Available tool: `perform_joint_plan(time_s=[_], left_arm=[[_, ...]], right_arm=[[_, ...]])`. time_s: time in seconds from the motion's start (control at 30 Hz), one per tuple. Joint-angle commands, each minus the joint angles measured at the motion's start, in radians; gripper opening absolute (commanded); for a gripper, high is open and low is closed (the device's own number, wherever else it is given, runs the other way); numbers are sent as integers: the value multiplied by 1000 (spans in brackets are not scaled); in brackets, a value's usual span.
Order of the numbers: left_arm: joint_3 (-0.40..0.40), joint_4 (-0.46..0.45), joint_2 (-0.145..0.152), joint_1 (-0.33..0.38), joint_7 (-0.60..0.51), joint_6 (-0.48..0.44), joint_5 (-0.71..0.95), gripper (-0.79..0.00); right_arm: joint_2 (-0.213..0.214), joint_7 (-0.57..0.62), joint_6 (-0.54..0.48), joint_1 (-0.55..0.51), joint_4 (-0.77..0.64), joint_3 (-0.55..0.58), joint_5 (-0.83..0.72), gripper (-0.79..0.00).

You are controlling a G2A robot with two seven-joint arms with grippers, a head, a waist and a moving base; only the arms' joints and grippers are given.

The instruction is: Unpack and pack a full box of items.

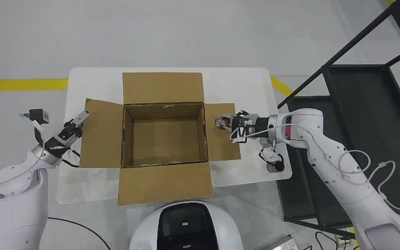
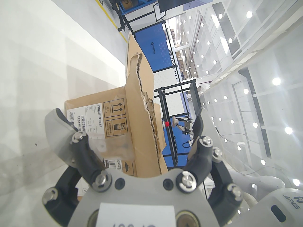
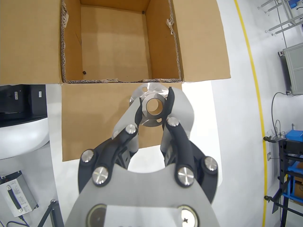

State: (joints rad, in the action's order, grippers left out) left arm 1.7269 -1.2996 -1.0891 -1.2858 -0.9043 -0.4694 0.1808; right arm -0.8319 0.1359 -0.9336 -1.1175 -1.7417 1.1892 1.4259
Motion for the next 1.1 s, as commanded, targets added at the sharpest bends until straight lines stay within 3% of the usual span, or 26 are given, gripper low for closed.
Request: perform_joint_plan(time_s=[0.0,0.47,0.57,0.77,1.07], left_arm=[[0,0,0,0,0,0,0,0],[0,0,0,0,0,0,0,0],[0,0,0,0,0,0,0,0],[0,0,0,0,0,0,0,0],[0,0,0,0,0,0,0,0]], right_arm=[[0,0,0,0,0,0,0,-785],[0,-3,2,-2,-3,-2,-1,-785],[-12,-33,-23,43,-8,-57,26,-785],[-75,-115,6,227,112,-257,66,-785],[-219,-139,73,447,378,-545,19,-785]])
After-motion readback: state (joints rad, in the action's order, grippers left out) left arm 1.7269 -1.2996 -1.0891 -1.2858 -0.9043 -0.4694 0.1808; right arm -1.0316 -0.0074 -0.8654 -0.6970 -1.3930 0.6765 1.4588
